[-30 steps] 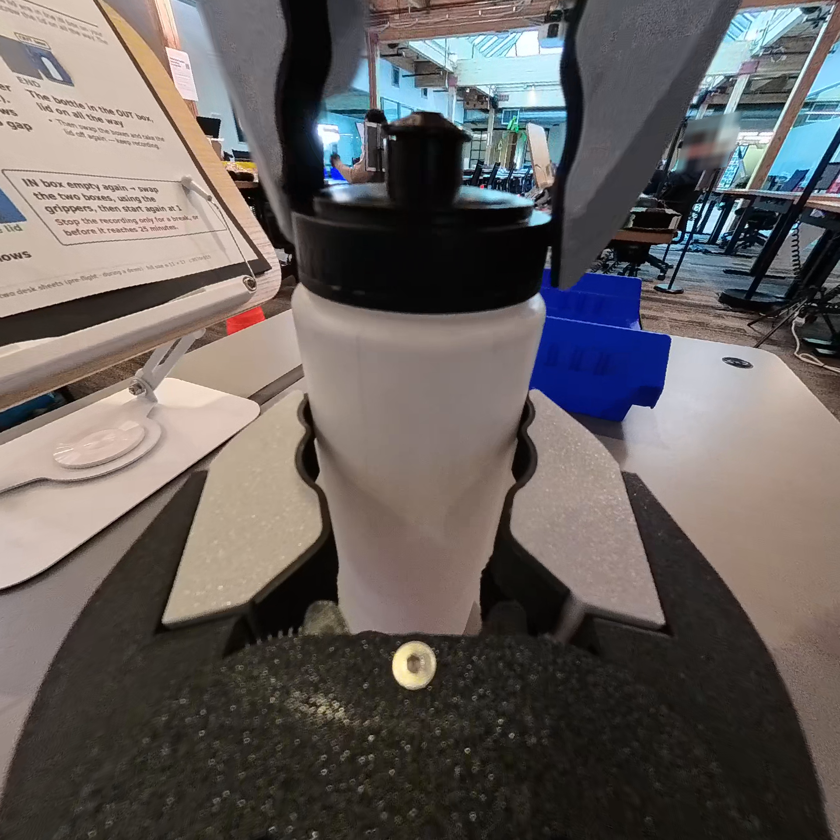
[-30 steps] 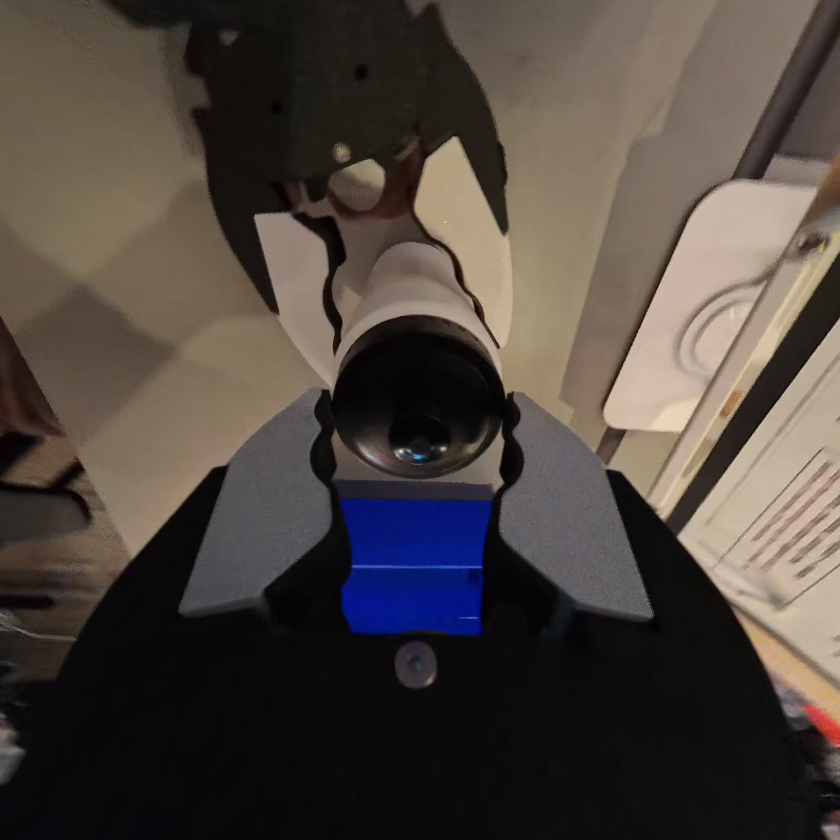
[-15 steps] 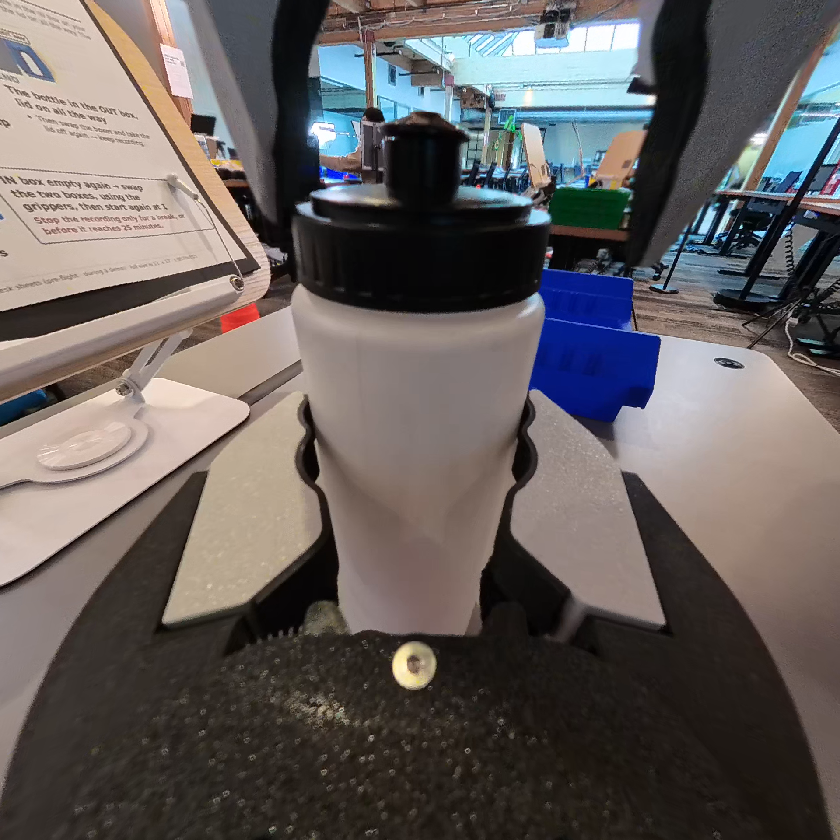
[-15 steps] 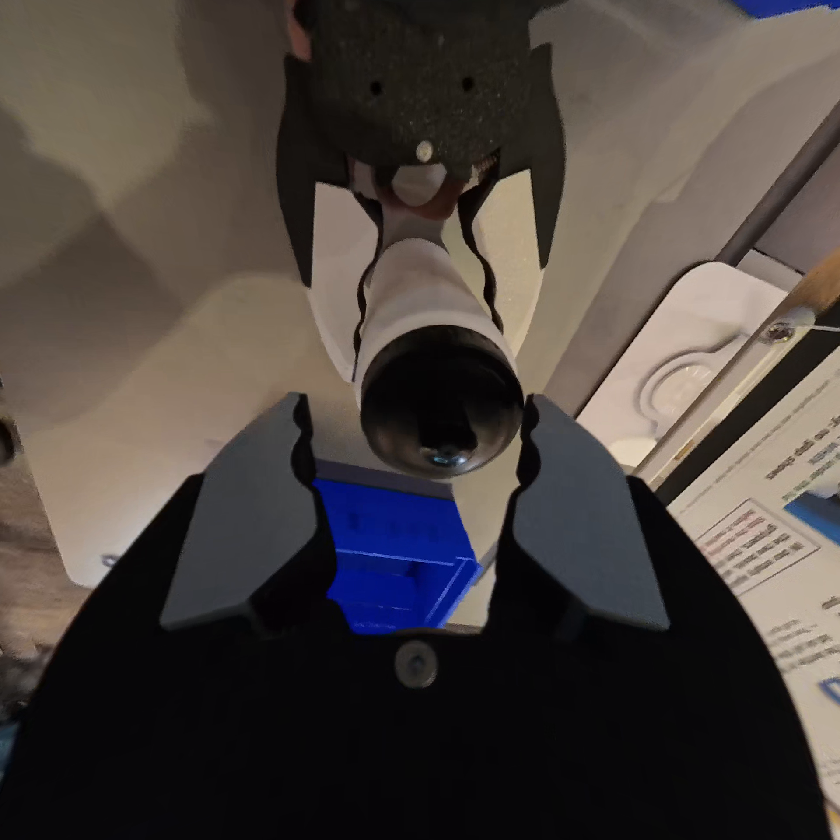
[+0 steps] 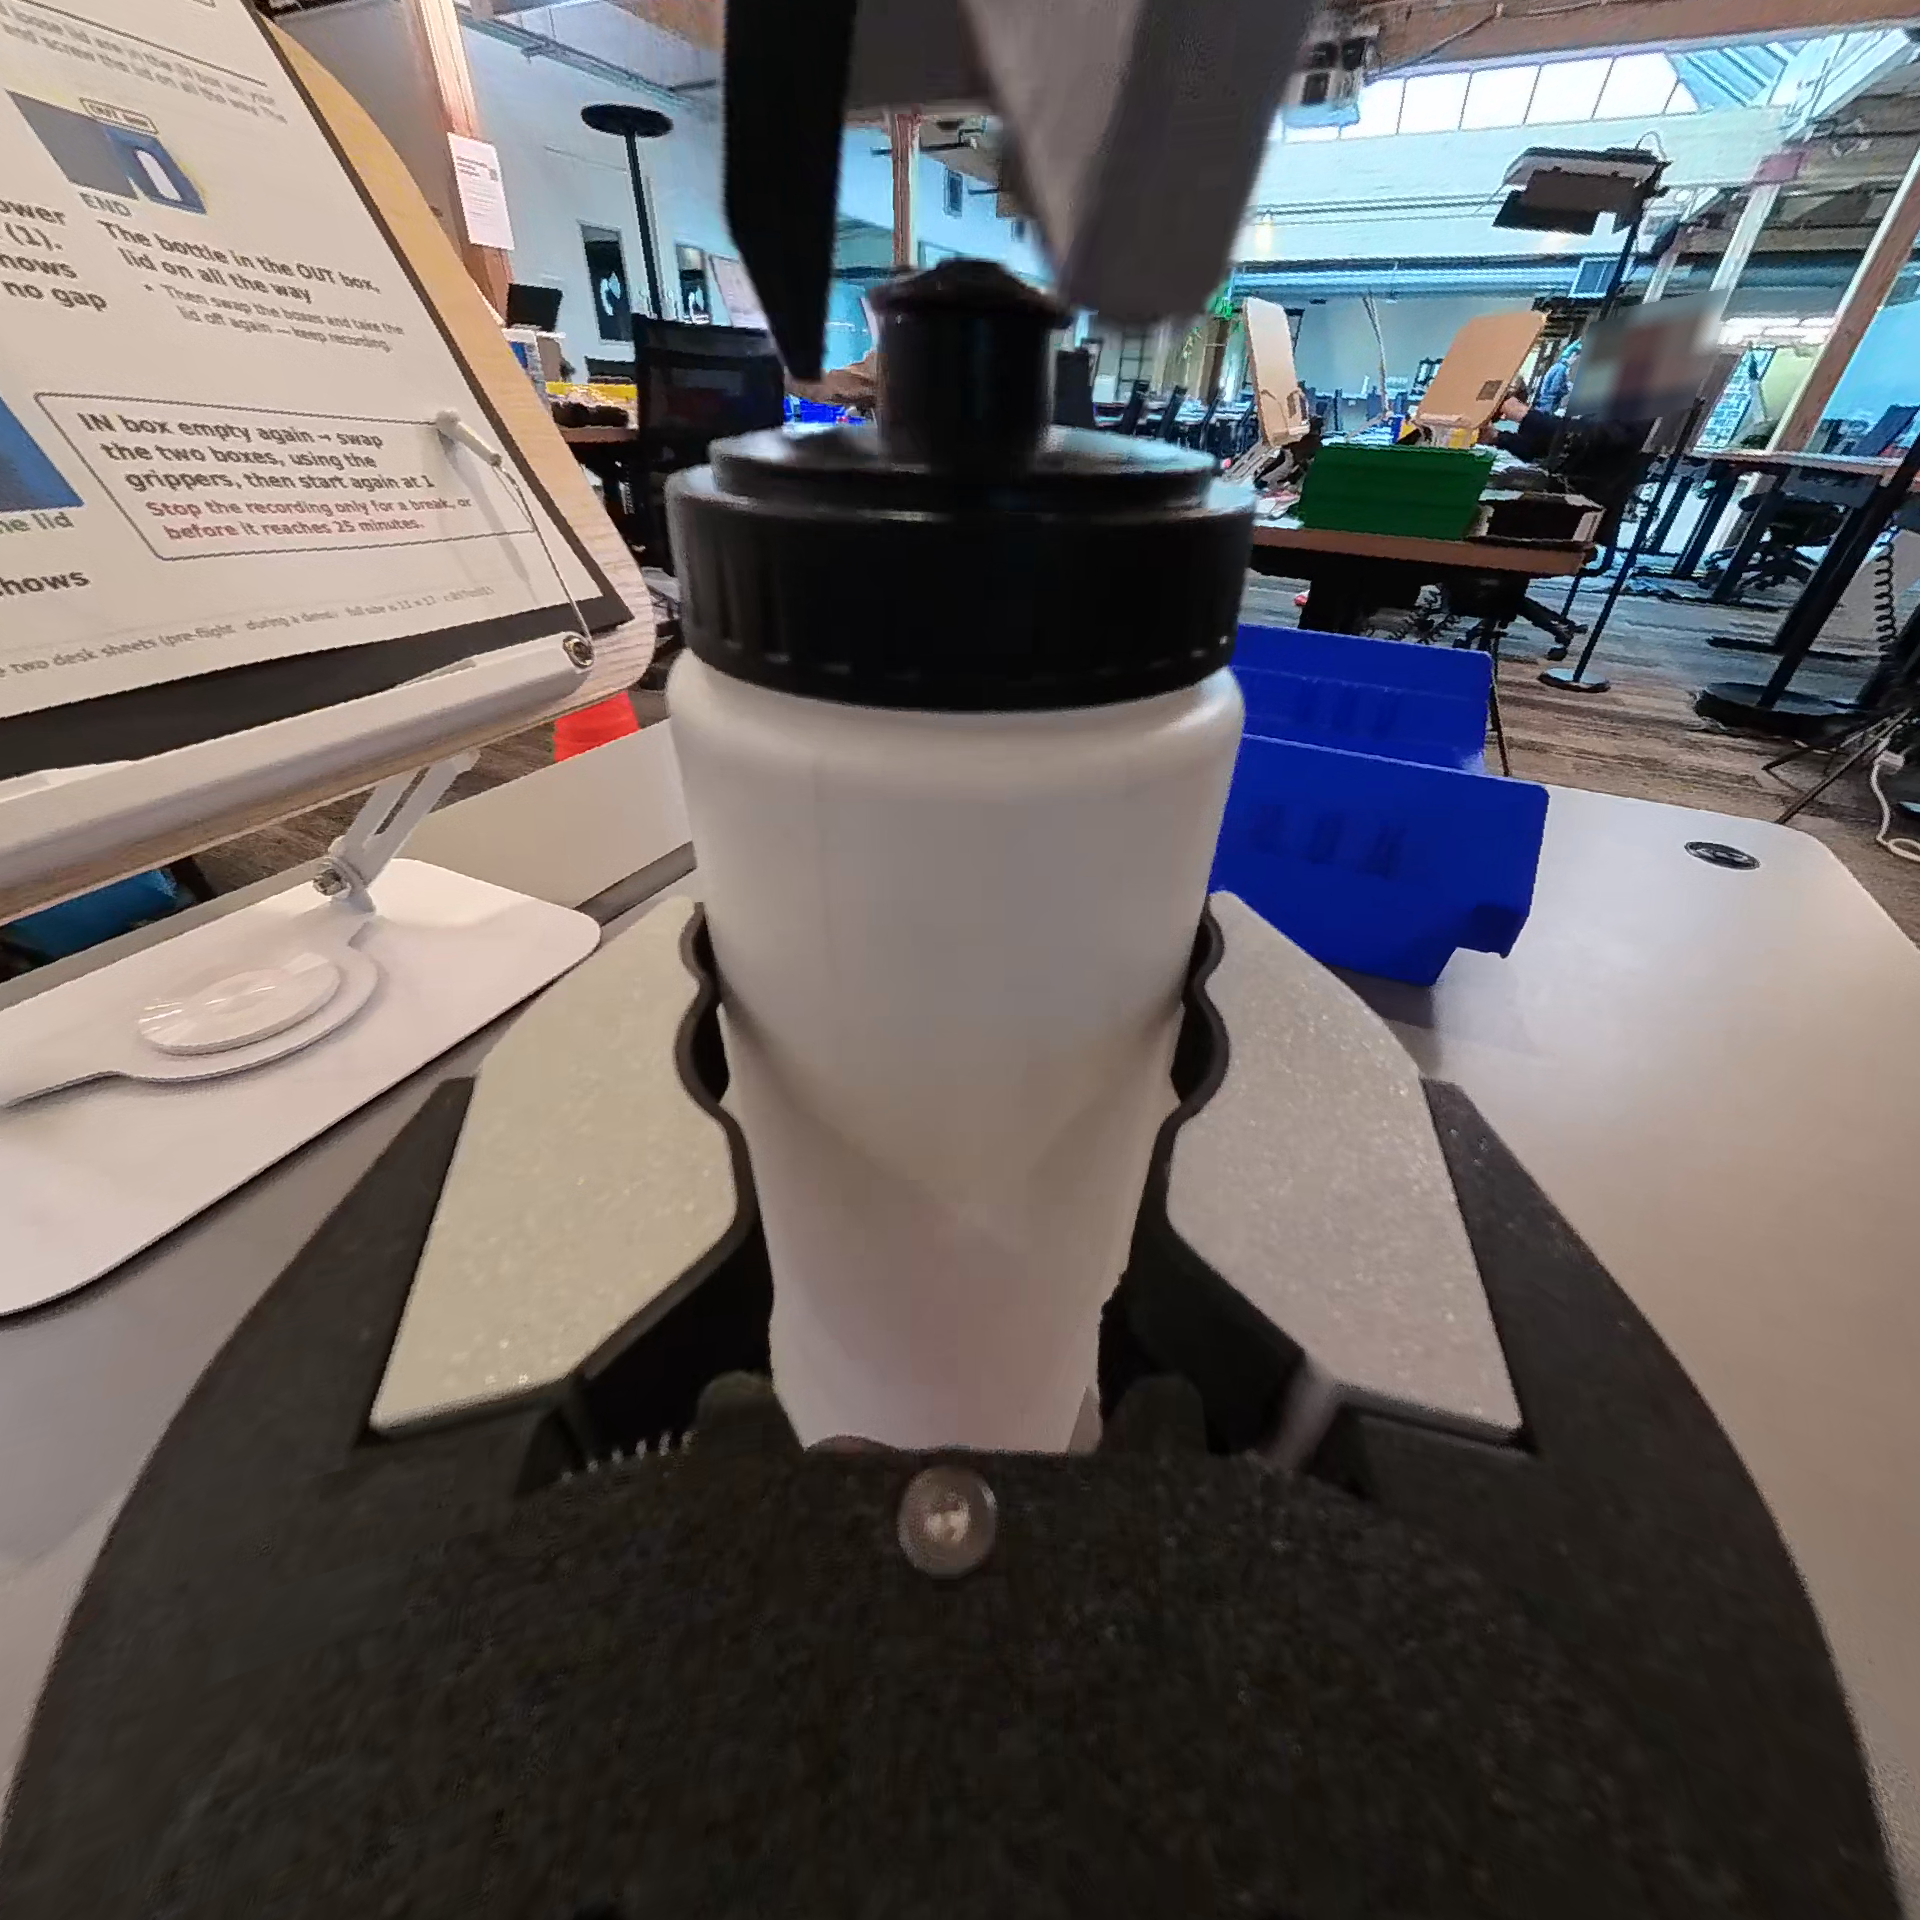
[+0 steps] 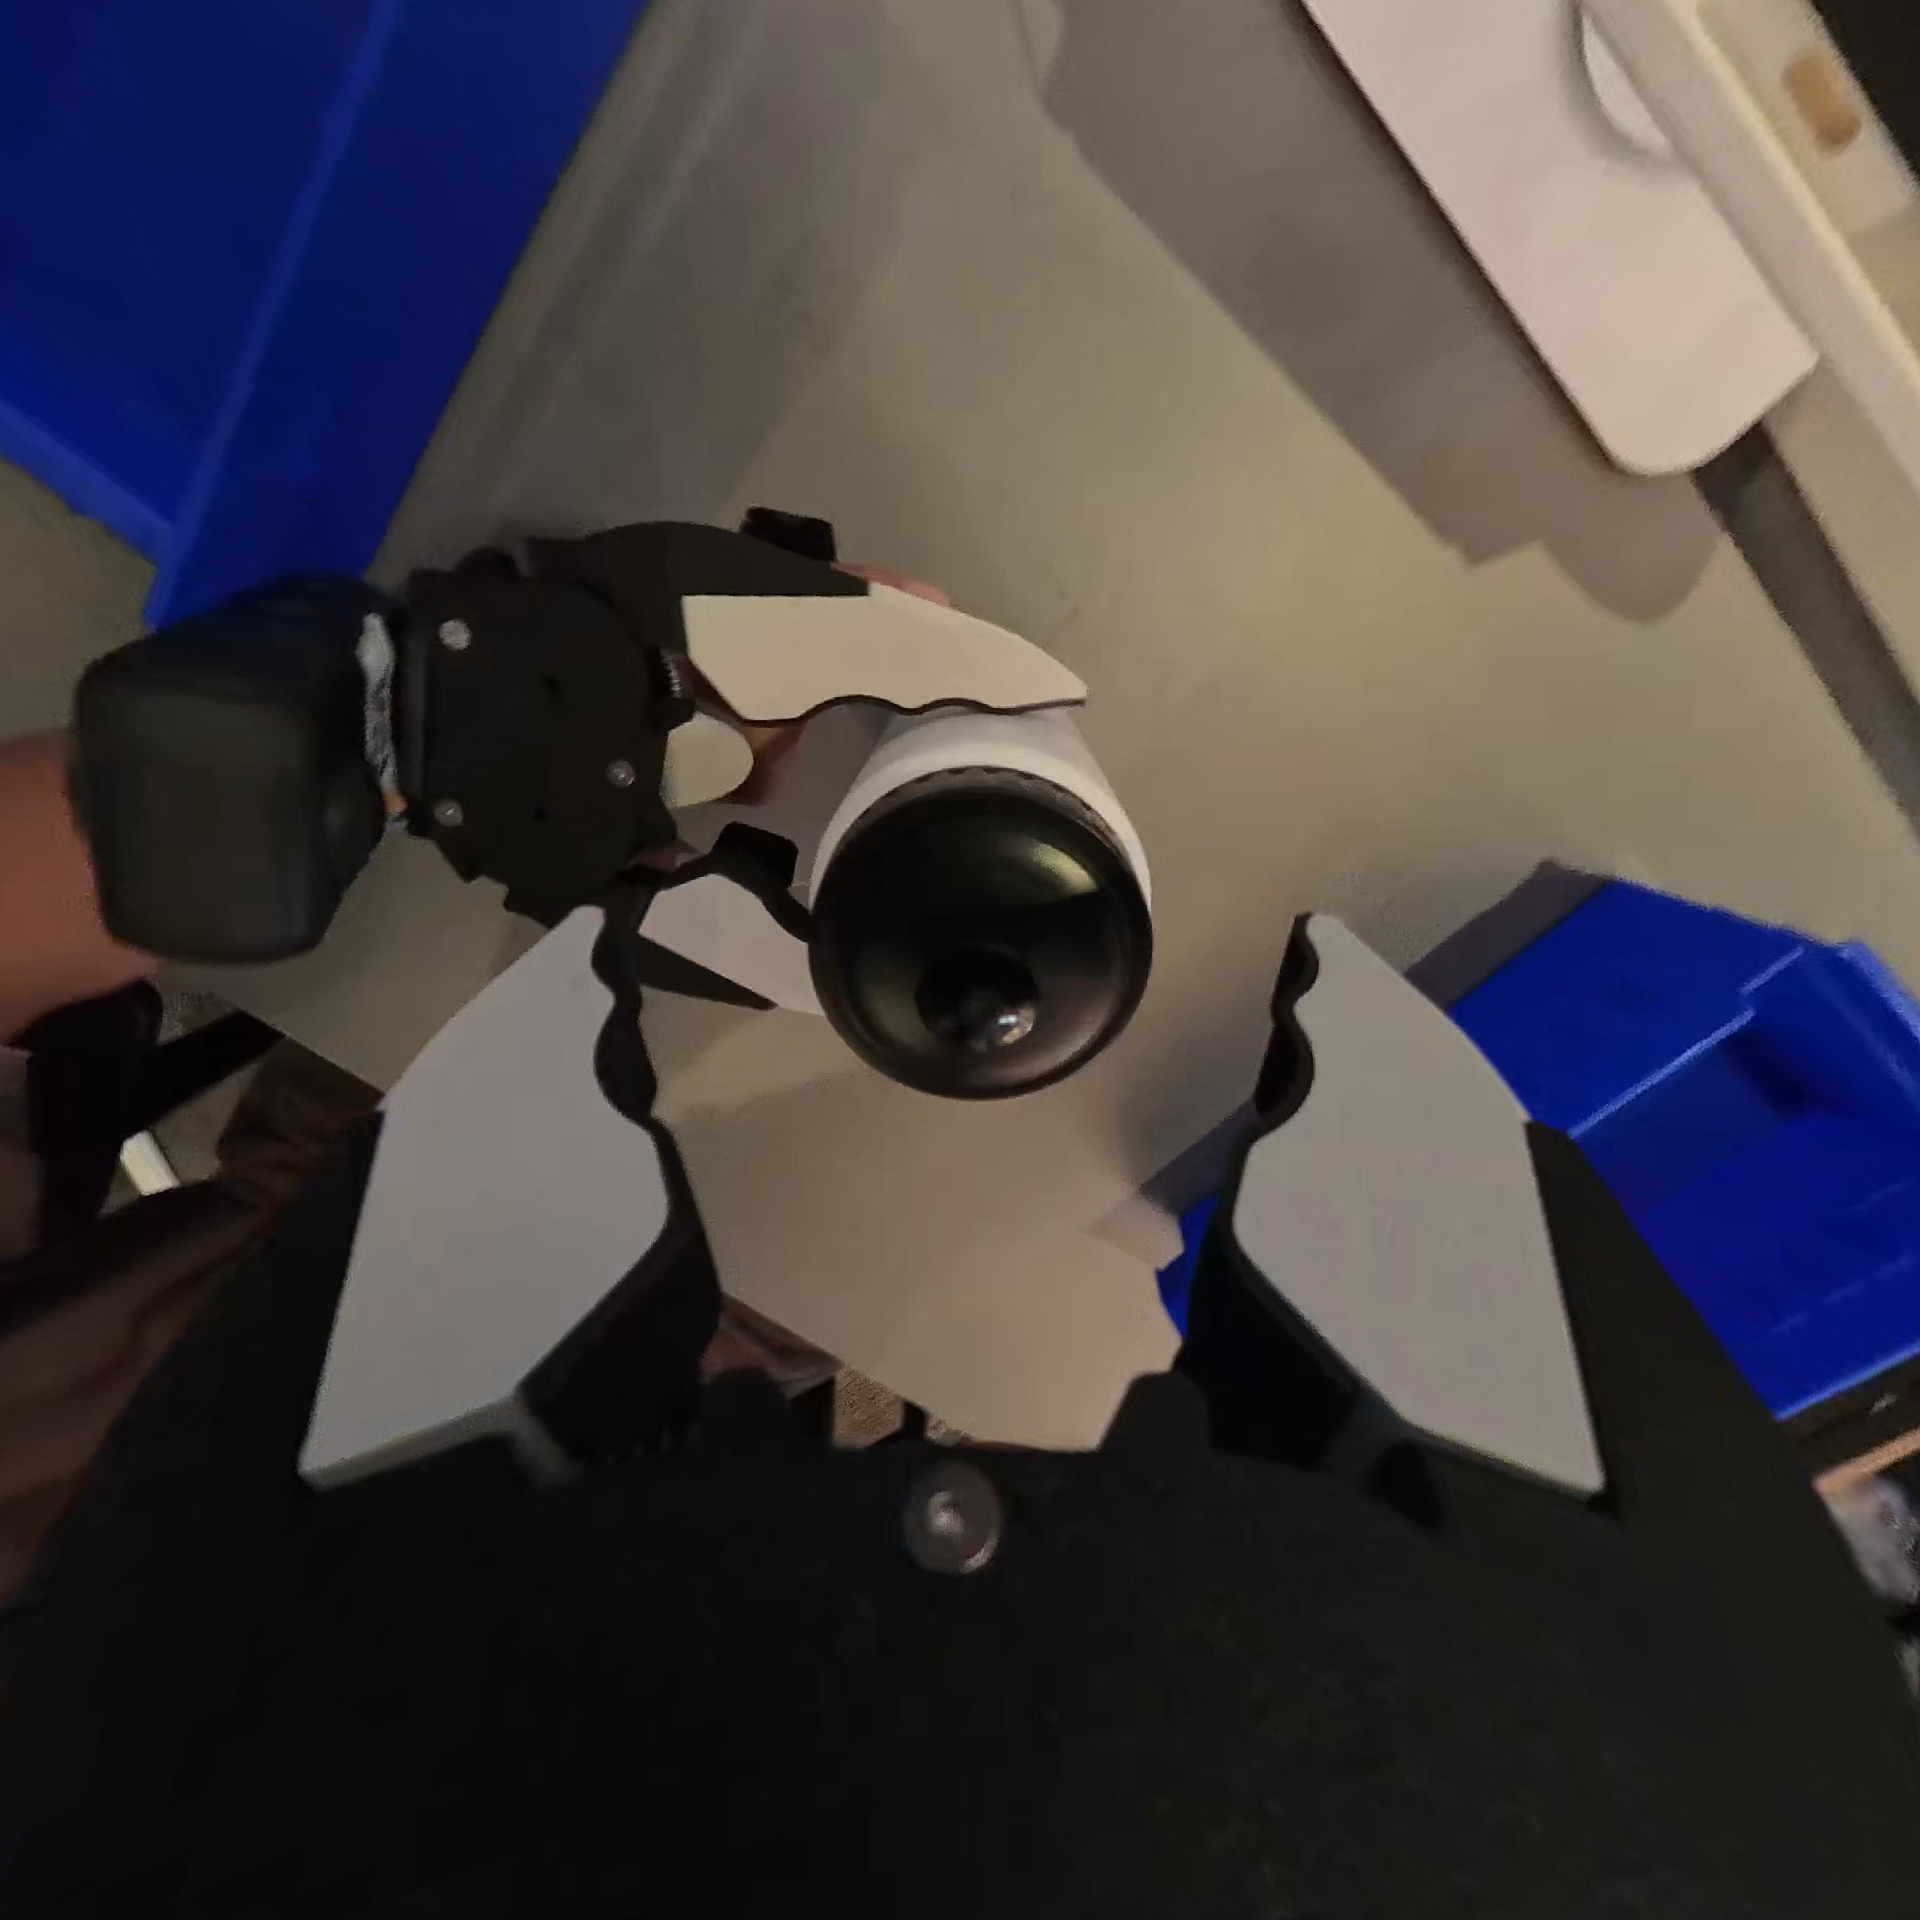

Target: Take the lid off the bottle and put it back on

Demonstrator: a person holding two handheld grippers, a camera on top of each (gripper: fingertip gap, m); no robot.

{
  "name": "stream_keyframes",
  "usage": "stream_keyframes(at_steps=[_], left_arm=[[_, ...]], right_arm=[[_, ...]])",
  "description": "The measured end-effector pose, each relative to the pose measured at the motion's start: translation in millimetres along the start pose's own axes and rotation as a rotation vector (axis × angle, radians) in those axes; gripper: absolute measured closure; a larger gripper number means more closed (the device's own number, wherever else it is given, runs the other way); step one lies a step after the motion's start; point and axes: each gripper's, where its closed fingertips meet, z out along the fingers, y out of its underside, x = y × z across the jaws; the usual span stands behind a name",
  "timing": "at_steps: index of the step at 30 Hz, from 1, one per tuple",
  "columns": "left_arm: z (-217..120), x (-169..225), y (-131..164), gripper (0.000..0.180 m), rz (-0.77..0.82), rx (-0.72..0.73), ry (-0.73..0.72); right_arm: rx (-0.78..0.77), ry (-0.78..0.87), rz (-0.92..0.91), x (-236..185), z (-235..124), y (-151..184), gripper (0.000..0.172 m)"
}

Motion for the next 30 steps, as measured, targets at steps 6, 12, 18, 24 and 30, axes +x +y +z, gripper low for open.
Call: stream_keyframes(at_steps=[6, 12, 18, 24, 30], left_arm=[[0, 0, 0, 0.096, 0.001, 0.0, -0.004], [0, -1, 0, 0.096, -0.002, 0.001, -0.004], [1, -1, 0, 0.096, -0.005, 0.002, -0.002], [0, 0, 0, 0.096, 0.002, 0.0, 0.003], [0, 1, 0, 0.096, 0.007, -0.002, 0.015]], right_arm=[[0.026, 0.093, 0.116, 13, -4, -5, 0.071], [-0.048, 0.063, 0.173, 13, 6, 15, 0.076], [-0.016, -0.025, 0.188, 6, 10, 15, 0.103], [-0.04, -0.037, 0.103, 5, 11, 16, 0.103], [-0.089, -0.043, -0.21, 4, 10, 18, 0.103]])
